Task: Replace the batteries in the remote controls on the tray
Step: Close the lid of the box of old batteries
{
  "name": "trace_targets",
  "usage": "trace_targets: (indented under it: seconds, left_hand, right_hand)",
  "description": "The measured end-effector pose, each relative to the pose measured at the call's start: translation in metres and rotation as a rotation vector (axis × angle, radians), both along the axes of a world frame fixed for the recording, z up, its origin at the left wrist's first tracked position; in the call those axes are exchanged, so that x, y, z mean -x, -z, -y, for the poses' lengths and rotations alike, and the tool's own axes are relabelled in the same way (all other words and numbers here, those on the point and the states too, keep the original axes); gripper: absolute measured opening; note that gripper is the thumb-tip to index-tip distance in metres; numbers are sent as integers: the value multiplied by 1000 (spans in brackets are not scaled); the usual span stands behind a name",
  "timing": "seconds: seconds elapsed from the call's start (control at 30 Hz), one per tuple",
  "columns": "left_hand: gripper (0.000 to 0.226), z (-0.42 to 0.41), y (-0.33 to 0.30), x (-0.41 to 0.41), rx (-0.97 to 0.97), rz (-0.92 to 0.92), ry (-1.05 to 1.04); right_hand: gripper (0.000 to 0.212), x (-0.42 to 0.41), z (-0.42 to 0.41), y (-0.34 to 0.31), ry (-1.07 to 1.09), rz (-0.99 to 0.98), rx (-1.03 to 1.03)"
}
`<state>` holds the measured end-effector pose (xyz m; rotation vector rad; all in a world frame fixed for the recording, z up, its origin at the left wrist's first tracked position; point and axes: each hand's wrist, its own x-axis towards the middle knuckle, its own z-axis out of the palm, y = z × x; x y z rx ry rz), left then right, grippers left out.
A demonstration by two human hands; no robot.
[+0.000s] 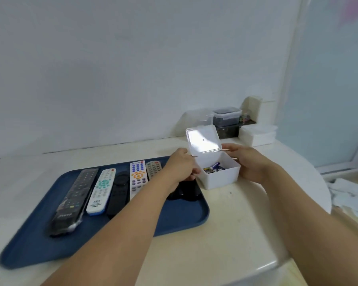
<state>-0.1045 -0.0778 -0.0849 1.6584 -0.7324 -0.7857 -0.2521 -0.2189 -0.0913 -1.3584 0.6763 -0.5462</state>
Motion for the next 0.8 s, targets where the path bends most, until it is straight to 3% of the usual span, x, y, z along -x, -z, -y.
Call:
trace_targets:
  seconds: [0.1,0.17,0.23,0.3,0.37,0.4,0.43,0.53,0.7,0.8]
  left_hand:
    - [31,-5,-11,8,108,-269,-49]
    - [46,-9,-14,7,125,-282,26]
    - [56,-13,-16,11,90,-106,99]
    - [42,-16,-10,14,28,354,171]
    - [36,-17,1,18,-27,848,215]
    - [40,-18,4,21,-25,974,220]
    - [42,-21,5,25,-21,1030,222]
    - [38,-25,5,33,-36,1143,232]
    - [38,-28,8,35,-87,1259,254]
    - [45,-24,11,32,-124,1286,279]
  right_hand:
    - [31,-4,-6,-2,11,110,-74]
    - [24,-3,-10,-7,60,135,-143]
    - [38,3,-10,-12,77,93,-46]
    - [48,8,-13,-13,83,-39,268]
    - [33,12,-18,-5,76,-219,671]
    - [25,12,-20,0,57,-288,820]
    - [24,12,-24,4,23,-335,917]
    - [49,13,-33,7,-22,-415,1117]
    - [80,24,-29,1,-227,-598,1312]
    - [80,22,-25,-6,-321,-676,1369]
